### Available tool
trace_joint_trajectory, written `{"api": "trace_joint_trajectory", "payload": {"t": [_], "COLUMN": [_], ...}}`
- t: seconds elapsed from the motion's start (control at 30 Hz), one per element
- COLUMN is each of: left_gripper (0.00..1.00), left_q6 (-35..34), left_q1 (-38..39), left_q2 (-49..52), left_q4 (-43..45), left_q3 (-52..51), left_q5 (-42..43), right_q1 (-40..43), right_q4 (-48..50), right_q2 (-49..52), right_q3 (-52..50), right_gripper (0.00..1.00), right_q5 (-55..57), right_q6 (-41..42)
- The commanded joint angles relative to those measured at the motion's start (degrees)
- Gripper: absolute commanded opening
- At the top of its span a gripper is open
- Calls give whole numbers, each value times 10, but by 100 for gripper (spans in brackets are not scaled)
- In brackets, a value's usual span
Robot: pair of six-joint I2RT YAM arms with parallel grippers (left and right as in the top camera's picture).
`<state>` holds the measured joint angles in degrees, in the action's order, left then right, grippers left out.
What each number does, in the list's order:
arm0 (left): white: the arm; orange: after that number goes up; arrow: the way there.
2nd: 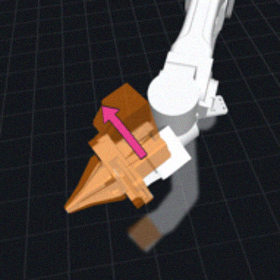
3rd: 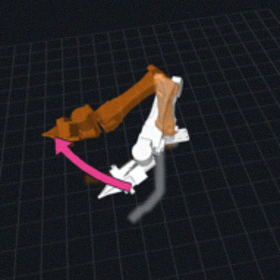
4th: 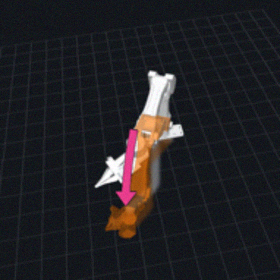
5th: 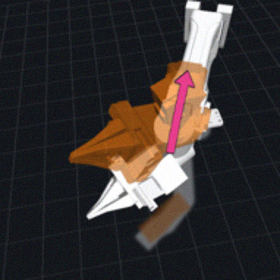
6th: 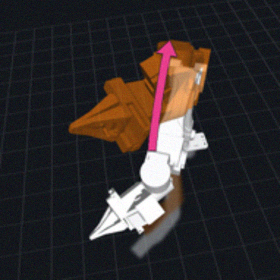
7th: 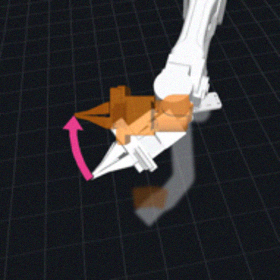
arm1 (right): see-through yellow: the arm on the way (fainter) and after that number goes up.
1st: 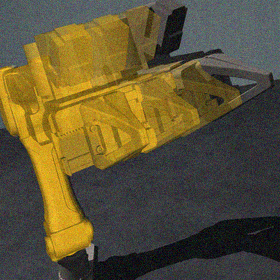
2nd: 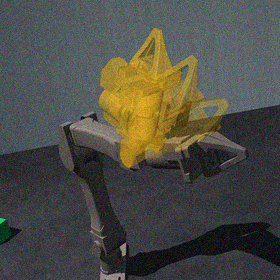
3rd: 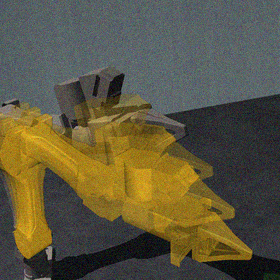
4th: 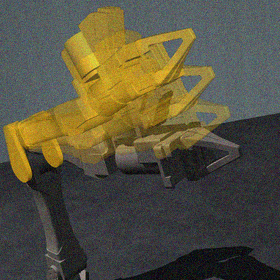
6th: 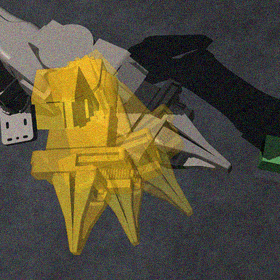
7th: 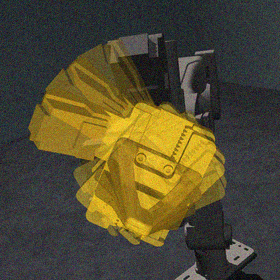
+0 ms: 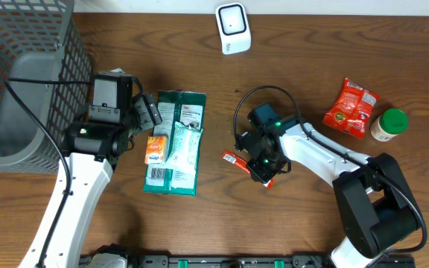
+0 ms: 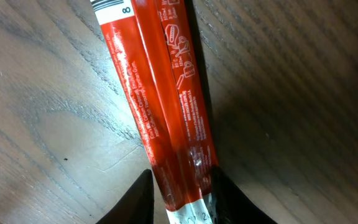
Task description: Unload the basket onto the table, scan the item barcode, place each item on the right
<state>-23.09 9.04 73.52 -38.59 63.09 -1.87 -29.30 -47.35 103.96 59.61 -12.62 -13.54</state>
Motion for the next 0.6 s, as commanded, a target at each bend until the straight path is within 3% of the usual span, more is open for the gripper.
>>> {"api": "trace_joint_trajectory", "payload": {"t": [0.0, 0.23, 0.3, 0.37, 0.5, 0.57], "left_gripper": [84, 84, 84, 84, 84, 85], "left_q6": [5, 5, 5, 5, 5, 5], "left_q1": [-2, -2, -2, -2, -2, -2], "left_q2": [2, 2, 2, 2, 2, 2], "left_q4": [0, 0, 0, 0, 0, 0], "left_q3": [2, 2, 2, 2, 2, 2], "left_q5": [-5, -5, -5, -5, -5, -5], "right_q1": [-5, -5, -5, -5, -5, -5], "right_q4": [-3, -2, -2, -2, -2, -2], "right_q2": [-2, -2, -2, -2, -2, -2], "right_q3": [5, -6, -6, -6, -6, -7], "right_gripper": [27, 32, 49, 58, 35, 33], "right_q5": [7, 8, 8, 8, 8, 8], "right_q6": [-2, 11, 11, 11, 11, 13]}}
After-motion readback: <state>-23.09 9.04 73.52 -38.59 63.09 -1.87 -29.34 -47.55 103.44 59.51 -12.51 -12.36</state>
